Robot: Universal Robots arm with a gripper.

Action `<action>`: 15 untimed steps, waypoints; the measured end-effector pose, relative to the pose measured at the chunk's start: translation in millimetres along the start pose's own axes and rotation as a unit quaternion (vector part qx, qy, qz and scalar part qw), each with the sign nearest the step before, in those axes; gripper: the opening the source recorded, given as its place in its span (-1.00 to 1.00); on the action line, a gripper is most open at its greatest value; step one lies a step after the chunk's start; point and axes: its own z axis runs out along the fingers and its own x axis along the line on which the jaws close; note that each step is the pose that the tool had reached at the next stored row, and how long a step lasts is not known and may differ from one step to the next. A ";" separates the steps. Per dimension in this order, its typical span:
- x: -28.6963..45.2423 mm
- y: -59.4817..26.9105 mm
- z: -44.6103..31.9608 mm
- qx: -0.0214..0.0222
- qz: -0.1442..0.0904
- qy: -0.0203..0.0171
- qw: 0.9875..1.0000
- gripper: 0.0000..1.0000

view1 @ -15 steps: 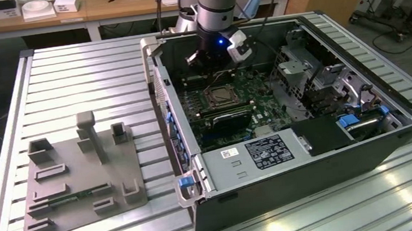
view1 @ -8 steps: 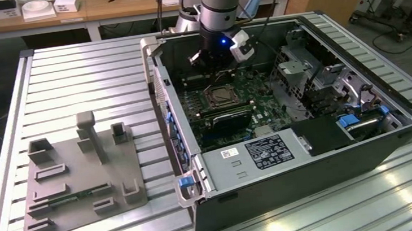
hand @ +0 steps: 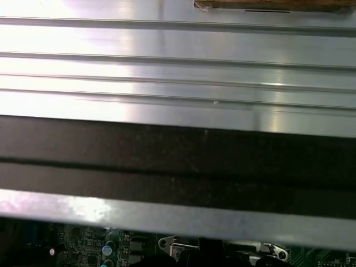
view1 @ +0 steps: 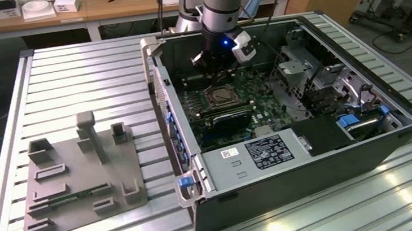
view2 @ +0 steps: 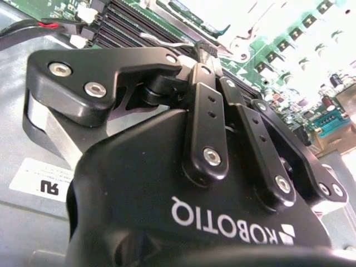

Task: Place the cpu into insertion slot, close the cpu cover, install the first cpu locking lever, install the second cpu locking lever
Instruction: 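Install the first cpu locking lever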

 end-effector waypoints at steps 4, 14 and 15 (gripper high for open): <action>-0.7 -0.2 2.0 0.000 0.000 0.000 1.000 -0.79; -6.8 -1.0 6.7 0.000 0.000 0.000 1.000 -0.79; -7.8 -1.1 7.2 0.000 0.000 0.000 1.000 -0.79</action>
